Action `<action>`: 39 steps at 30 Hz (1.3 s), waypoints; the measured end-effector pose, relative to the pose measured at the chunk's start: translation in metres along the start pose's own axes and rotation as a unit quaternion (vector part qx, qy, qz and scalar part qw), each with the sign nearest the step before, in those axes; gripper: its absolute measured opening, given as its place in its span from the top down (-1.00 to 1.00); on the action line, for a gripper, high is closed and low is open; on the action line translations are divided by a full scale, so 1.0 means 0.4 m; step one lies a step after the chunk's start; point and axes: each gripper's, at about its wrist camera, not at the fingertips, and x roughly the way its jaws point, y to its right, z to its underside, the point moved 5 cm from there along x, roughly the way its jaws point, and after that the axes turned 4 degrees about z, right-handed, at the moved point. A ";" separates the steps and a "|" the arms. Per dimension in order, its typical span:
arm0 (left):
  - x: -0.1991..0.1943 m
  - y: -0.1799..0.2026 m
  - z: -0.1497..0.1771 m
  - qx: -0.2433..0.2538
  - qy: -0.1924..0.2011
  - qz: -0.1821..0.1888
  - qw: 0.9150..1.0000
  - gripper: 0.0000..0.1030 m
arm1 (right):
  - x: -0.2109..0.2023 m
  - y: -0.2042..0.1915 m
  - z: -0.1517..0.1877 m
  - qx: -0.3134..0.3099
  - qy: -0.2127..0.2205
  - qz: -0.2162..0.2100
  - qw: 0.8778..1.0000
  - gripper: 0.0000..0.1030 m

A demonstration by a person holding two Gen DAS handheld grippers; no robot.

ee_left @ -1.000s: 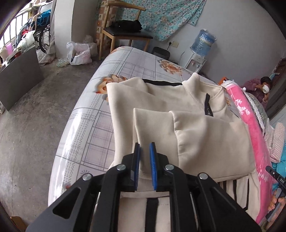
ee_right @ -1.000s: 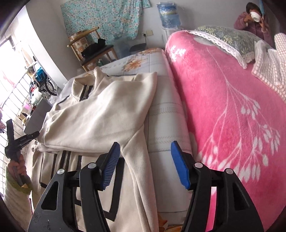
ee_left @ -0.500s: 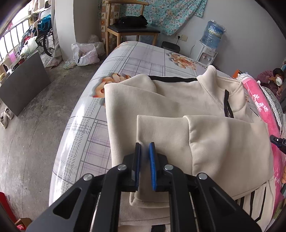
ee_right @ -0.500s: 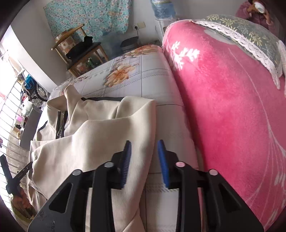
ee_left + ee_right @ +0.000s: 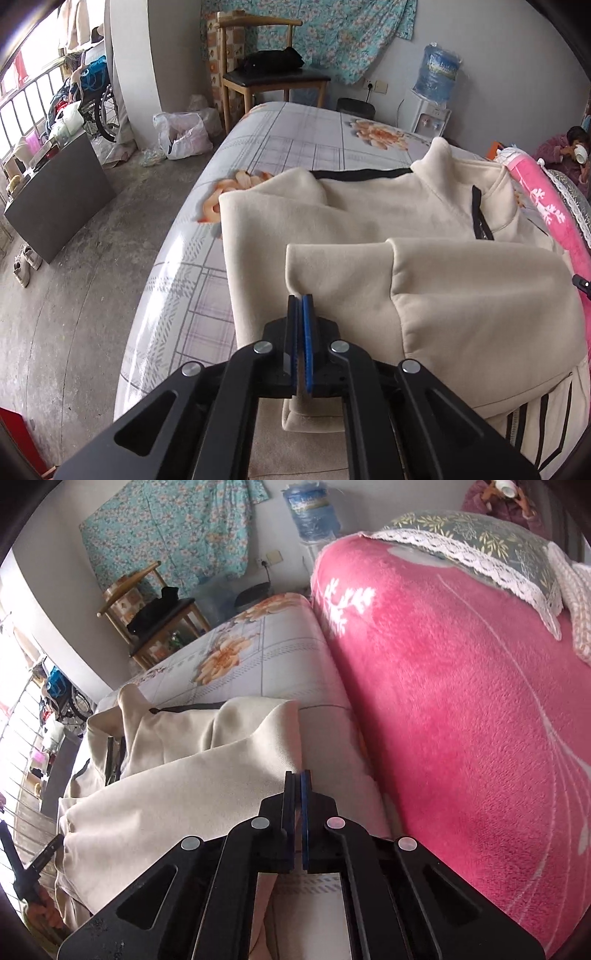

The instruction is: Fold large clothes

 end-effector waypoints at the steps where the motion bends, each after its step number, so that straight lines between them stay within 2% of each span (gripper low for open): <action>1: -0.006 -0.003 0.003 0.002 0.003 -0.001 1.000 0.89 | -0.002 0.002 -0.002 0.002 -0.002 0.002 1.000 0.95; 4: -0.035 -0.011 -0.001 0.000 0.010 0.001 1.000 0.86 | -0.055 0.010 -0.020 -0.002 0.022 0.036 0.999 0.73; 7: -0.092 0.015 -0.014 0.037 0.052 -0.013 0.998 0.86 | -0.125 -0.020 -0.032 -0.033 0.058 0.039 0.997 0.57; 8: -0.109 0.033 -0.016 0.051 0.064 -0.007 0.997 0.86 | -0.140 -0.049 -0.028 -0.056 0.063 0.031 0.996 0.50; 10: -0.119 0.074 -0.013 0.075 0.065 0.015 0.995 0.86 | -0.143 -0.125 -0.001 -0.112 0.049 -0.003 0.992 0.37; 12: -0.092 0.110 0.003 0.092 0.036 0.031 0.995 0.82 | -0.117 -0.200 0.047 -0.178 0.018 -0.024 0.984 0.23; 13: -0.064 0.120 0.017 0.099 0.011 0.031 0.995 0.80 | -0.097 -0.225 0.073 -0.208 0.004 -0.021 0.978 0.20; 15: -0.005 0.123 0.046 0.110 -0.029 0.003 0.993 0.74 | -0.043 -0.239 0.119 -0.249 -0.028 0.011 0.968 0.20; 16: -0.010 0.121 0.049 0.115 -0.009 0.000 0.993 0.73 | -0.009 -0.228 0.140 -0.257 -0.051 0.031 0.965 0.21; 18: -0.016 0.111 0.049 0.111 -0.017 -0.005 0.994 0.67 | -0.005 -0.211 0.150 -0.252 -0.046 0.034 0.966 0.21; 20: -0.052 0.100 0.049 0.096 -0.007 0.013 0.995 0.65 | -0.042 -0.206 0.153 -0.245 -0.040 0.051 0.967 0.21; 22: -0.090 0.103 0.057 0.105 0.008 0.027 0.994 0.48 | -0.087 -0.226 0.175 -0.255 -0.029 0.023 0.966 0.21; 23: -0.096 0.106 0.067 0.110 0.004 0.028 0.994 0.29 | -0.099 -0.235 0.193 -0.265 -0.028 0.014 0.964 0.20; 24: -0.090 0.110 0.082 0.113 -0.009 0.031 0.993 0.13 | -0.099 -0.239 0.214 -0.276 -0.031 0.018 0.961 0.19; 26: -0.051 0.116 0.117 0.118 -0.044 0.027 0.992 0.03 | -0.070 -0.230 0.252 -0.300 -0.044 0.044 0.952 0.14; 27: -0.058 0.120 0.120 0.125 -0.029 0.022 0.992 0.02 | -0.072 -0.224 0.253 -0.293 -0.037 0.036 0.955 0.13; 30: -0.096 0.124 0.114 0.119 -0.035 0.010 0.992 0.02 | -0.107 -0.199 0.237 -0.243 -0.052 0.040 0.968 0.14; 32: -0.158 0.119 0.118 0.115 -0.015 0.019 0.993 -0.01 | -0.167 -0.201 0.254 -0.241 -0.037 0.033 0.969 0.09; 36: -0.268 0.104 0.187 0.118 -0.001 0.028 0.993 -0.29 | -0.277 -0.213 0.352 -0.242 -0.036 -0.002 0.970 -0.01; 39: -0.318 0.106 0.289 0.126 -0.019 0.035 0.991 -0.43 | -0.328 -0.229 0.458 -0.249 -0.055 -0.029 0.967 -0.10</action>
